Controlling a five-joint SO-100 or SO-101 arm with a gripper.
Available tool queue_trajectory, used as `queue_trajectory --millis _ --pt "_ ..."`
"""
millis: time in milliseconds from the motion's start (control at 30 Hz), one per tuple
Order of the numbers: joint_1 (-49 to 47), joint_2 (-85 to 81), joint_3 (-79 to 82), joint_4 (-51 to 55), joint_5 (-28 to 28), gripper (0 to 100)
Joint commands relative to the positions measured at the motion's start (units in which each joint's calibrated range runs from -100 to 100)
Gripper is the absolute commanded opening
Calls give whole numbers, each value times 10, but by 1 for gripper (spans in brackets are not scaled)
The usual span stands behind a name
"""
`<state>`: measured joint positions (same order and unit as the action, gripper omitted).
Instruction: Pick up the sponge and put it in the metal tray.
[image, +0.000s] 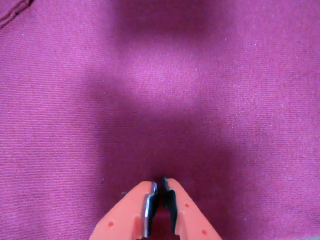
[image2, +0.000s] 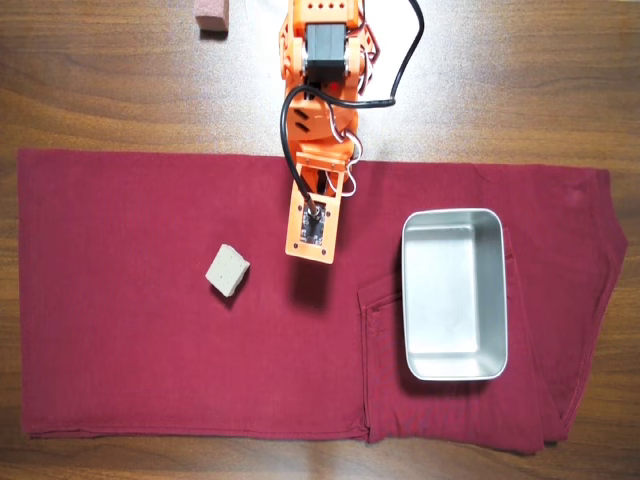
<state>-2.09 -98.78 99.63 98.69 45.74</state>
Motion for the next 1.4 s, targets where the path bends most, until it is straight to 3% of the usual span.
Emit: queue_trajectory --millis 0,567,600,700,767,833,1033,1167,1367 --pt "-5 4 4 12 0 3" --pt "-21 4 4 12 1 1" --pt "-14 10 4 13 22 0" --pt "40 93 -29 -147 29 4" --pt "66 169 -93 -252 27 8" --pt "89 311 -238 -255 18 10" --pt "281 709 -764 -62 29 36" --pt "365 831 -847 -3 62 39" --pt "395 955 -889 -33 72 38"
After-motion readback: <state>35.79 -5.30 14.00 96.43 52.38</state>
